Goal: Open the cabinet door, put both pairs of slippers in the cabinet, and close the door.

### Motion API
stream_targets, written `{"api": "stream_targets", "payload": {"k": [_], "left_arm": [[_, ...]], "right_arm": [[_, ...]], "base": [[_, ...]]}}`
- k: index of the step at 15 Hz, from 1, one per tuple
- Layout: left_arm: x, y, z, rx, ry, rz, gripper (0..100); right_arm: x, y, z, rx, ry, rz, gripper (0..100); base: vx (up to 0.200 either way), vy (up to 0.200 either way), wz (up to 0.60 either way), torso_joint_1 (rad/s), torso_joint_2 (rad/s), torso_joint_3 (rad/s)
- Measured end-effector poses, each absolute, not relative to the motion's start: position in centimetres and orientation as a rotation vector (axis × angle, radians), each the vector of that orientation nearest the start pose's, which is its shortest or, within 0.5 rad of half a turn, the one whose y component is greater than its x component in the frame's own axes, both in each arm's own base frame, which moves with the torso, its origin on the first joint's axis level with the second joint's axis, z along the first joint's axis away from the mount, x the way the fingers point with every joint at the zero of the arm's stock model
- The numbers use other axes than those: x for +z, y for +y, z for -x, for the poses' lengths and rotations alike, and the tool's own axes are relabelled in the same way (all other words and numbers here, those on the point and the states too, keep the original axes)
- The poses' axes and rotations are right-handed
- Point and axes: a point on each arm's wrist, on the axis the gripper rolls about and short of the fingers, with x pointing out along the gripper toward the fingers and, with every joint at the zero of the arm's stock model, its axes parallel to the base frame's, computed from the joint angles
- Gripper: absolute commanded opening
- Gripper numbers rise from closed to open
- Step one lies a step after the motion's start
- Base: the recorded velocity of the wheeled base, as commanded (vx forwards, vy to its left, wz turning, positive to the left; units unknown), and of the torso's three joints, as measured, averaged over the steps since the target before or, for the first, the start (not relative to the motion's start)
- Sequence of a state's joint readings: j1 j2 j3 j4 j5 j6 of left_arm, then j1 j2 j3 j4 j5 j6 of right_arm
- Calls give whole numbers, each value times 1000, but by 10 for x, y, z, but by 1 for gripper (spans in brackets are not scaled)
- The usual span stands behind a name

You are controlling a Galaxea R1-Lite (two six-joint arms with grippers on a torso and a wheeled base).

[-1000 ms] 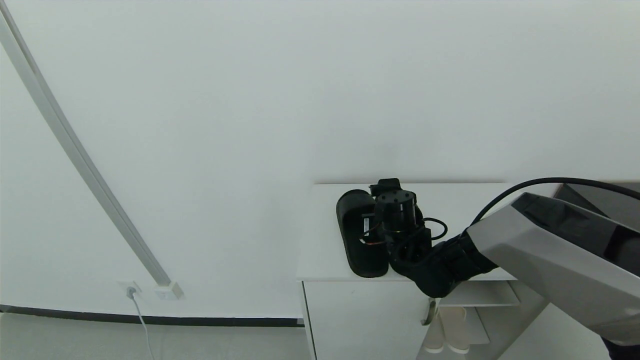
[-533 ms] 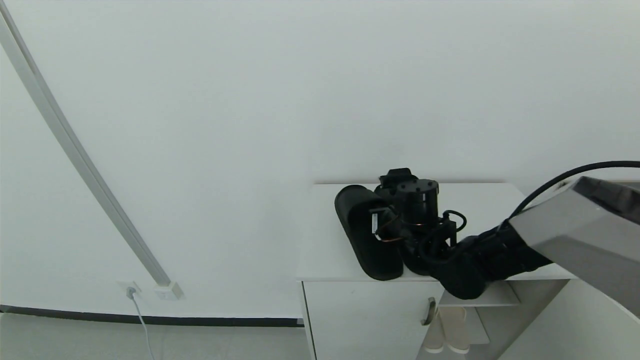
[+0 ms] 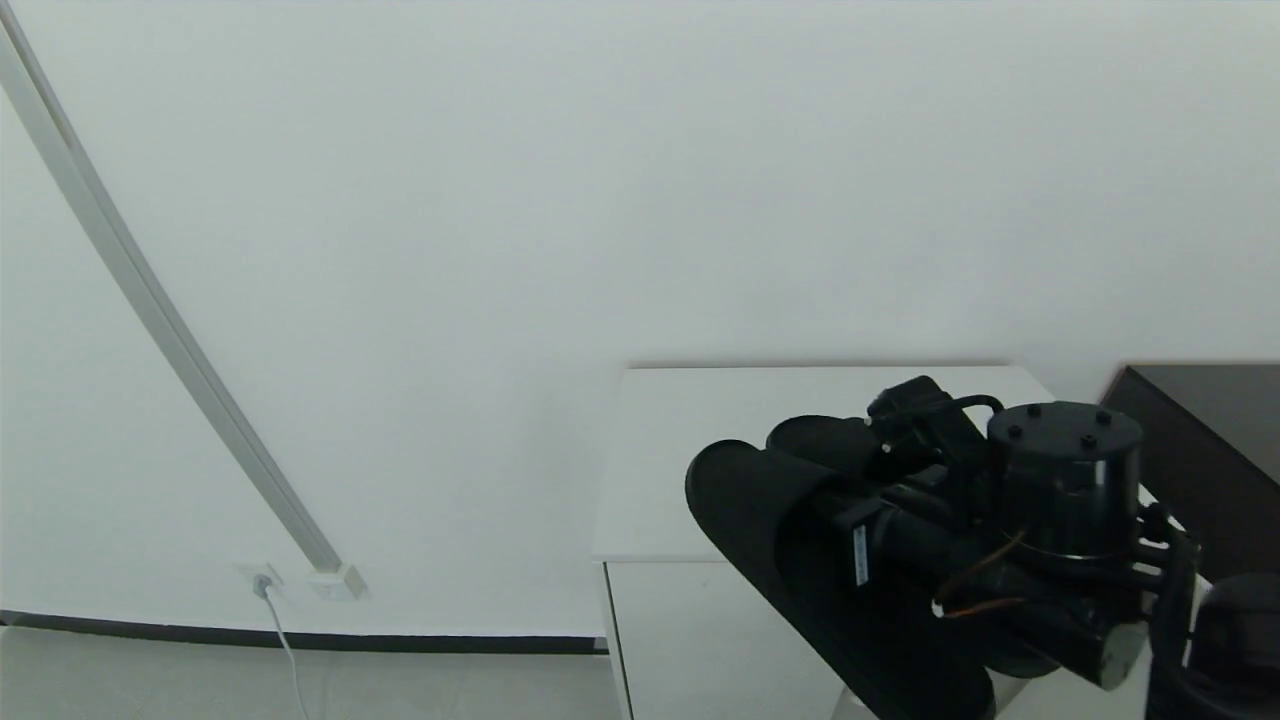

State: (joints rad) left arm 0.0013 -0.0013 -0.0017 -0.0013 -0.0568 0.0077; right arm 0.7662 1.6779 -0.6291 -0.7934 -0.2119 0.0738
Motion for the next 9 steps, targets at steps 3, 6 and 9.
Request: {"api": "stream_targets", "payload": {"k": [3, 6, 9], "left_arm": [[76, -1, 23, -56, -4, -8, 0], [76, -1, 23, -56, -4, -8, 0], [76, -1, 23, -59, -4, -8, 0]], "right_arm": [[165, 190, -189, 578, 232, 45, 0], [167, 189, -185, 588, 225, 41, 0], [167, 191, -182, 602, 225, 43, 0]], "base": [[0, 0, 0, 0, 0, 0], [0, 0, 0, 0, 0, 0], [-200, 0, 0, 6, 4, 2]]}}
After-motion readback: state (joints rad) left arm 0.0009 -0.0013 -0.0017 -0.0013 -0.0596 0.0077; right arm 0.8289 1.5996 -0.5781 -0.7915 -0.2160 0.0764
